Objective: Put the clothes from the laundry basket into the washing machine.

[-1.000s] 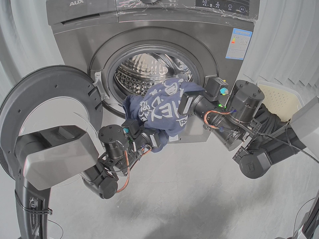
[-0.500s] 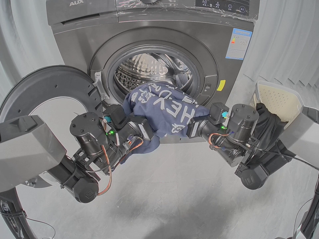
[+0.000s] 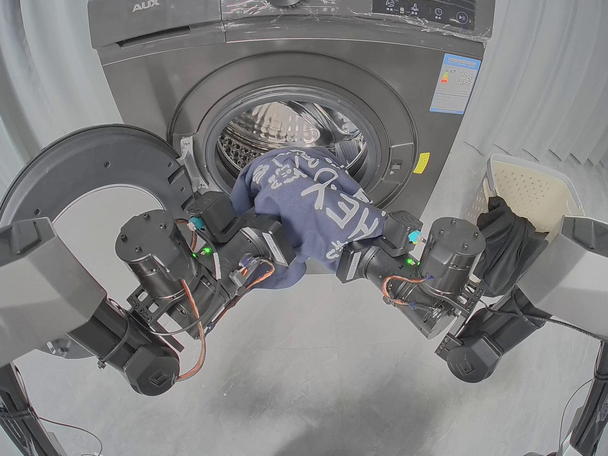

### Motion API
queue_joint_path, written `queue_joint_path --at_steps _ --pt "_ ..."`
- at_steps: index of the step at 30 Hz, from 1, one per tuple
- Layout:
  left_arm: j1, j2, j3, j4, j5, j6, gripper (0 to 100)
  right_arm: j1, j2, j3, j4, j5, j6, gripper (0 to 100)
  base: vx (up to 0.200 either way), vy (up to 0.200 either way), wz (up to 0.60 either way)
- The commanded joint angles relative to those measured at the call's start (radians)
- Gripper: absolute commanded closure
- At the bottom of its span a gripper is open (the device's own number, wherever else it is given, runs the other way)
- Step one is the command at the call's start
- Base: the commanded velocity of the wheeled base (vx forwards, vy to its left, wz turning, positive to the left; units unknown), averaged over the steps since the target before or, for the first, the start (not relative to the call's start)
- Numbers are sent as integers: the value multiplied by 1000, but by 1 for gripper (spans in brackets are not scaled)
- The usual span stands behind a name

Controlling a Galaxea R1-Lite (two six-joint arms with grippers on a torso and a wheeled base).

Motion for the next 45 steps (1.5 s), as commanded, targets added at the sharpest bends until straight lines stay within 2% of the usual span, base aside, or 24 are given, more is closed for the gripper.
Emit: queue_joint_path --at_steps 1,5,8,10,11,14,15,18,22,23,24,28,32,35,38,41,45 --pt "-1 -52 32 0 1 -13 100 12 -34 88 -2 12 -3 0 0 0 0" --pt "0 -115 93 0 -5 -12 100 18 -79 180 -20 50 -14 0 0 0 0" --pt "0 -194 197 2 -10 -10 100 29 -192 309 -51 95 -46 0 0 0 0" --pt "0 -210 225 2 -12 -10 100 41 -234 348 -53 112 -47 0 0 0 0" --pt "6 -223 259 3 -21 -7 100 64 -301 410 -49 129 -44 0 0 0 0" --pt "17 -223 279 2 -25 19 100 84 -372 507 -54 132 -38 0 0 0 0" --pt "19 -225 291 5 -27 37 100 86 -410 558 -53 133 -32 0 0 0 0" --pt "23 -220 311 9 -24 88 100 72 -442 601 -36 141 -11 0 0 0 0" --pt "23 -220 311 9 -24 88 100 72 -442 601 -36 141 -11 0 0 0 0" --pt "40 -202 351 8 -16 269 100 66 -441 621 -36 136 -9 0 0 0 0" --pt "38 -197 360 6 -16 278 100 61 -438 624 -34 132 -7 0 0 0 0" --pt "35 -190 374 6 -15 283 100 6 -424 651 -37 127 -12 0 0 0 0" --pt "40 -182 386 6 -12 287 100 -20 -375 654 -54 126 -11 0 0 0 0" --pt "35 -173 407 5 25 298 100 -40 -359 653 -54 123 -11 0 0 0 0" --pt "29 -161 411 5 50 307 100 -57 -333 644 -56 98 -11 0 0 0 0" --pt "29 -147 403 3 44 309 100 -68 -310 641 -56 67 -9 0 0 0 0" --pt "19 -138 397 3 42 306 100 -68 -313 641 -56 64 -11 0 0 0 0"
